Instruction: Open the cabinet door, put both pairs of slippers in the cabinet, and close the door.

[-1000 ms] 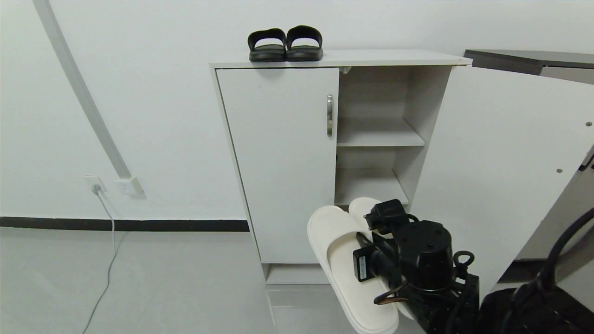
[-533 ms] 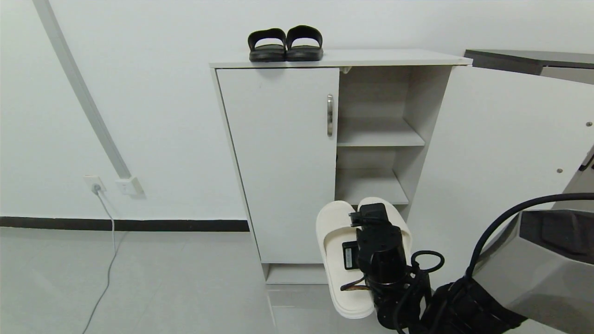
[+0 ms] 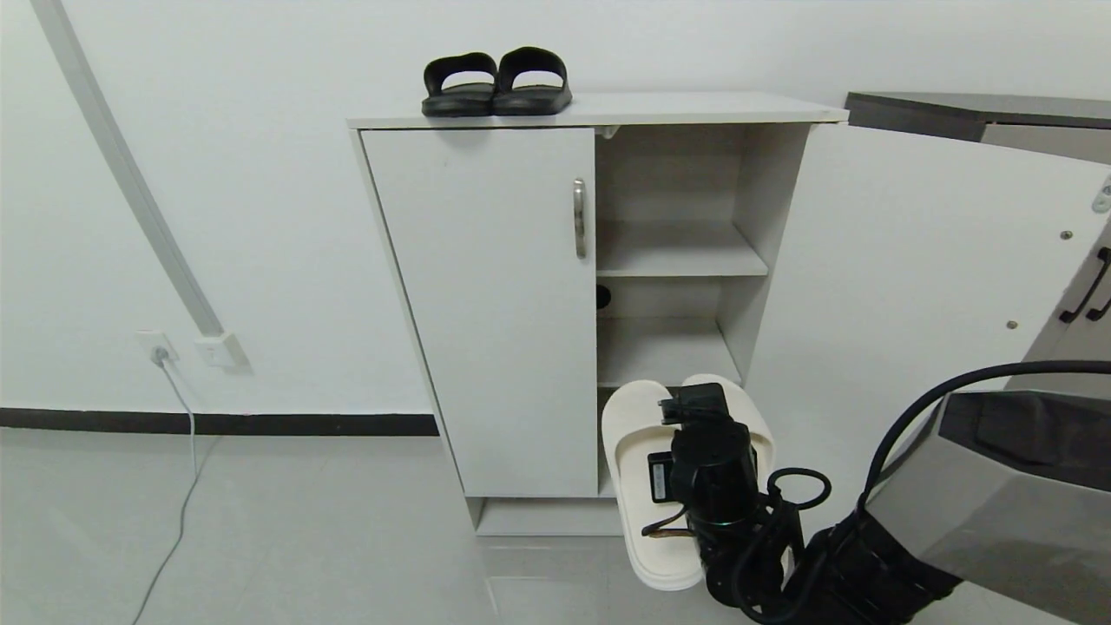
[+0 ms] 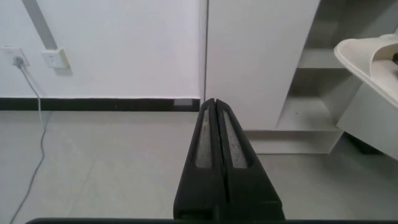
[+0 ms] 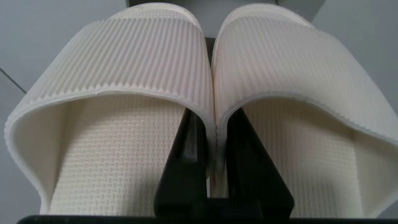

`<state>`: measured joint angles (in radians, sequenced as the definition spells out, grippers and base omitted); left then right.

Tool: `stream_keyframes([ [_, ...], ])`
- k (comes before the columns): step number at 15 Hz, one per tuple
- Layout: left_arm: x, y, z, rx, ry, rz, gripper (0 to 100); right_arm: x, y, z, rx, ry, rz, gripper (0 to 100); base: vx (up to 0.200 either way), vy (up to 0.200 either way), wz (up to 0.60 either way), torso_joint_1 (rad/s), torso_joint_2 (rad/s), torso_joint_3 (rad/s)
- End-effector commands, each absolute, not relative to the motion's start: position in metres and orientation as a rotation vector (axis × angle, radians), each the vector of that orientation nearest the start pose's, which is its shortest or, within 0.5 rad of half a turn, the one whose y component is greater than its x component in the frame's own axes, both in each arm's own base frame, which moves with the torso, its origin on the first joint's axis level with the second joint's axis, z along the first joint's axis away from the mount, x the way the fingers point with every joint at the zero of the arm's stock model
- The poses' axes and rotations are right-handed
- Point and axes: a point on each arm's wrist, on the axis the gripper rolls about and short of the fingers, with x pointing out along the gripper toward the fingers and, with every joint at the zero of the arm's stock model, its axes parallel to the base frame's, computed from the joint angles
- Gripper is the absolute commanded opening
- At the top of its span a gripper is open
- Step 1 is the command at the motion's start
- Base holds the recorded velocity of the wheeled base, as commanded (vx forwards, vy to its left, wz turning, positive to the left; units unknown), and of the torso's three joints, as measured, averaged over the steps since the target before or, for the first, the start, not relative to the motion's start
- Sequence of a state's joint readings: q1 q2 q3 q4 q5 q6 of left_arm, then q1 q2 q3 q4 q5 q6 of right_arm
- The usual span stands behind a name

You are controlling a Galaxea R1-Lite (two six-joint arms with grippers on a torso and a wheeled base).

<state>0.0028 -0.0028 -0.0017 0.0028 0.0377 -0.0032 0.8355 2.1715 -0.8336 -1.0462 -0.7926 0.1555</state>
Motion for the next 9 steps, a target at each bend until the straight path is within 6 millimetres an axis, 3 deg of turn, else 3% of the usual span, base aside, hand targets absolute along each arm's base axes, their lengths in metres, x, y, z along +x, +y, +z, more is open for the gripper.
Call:
stream_keyframes([
  [1,-0.023,0.001,0.076,-0.003,0.001,0.041,0,0.266,0.266,0.066,-0.059,0.205,0.019,0,0.0,0.0,0.0,0.0,0.0,0.0],
  [9,-0.023,0.001,0.076,-0.002,0.001,0.046,0,0.276,0.268,0.064,-0.046,0.19,0.004,0,0.0,0.0,0.0,0.0,0.0,0.0],
])
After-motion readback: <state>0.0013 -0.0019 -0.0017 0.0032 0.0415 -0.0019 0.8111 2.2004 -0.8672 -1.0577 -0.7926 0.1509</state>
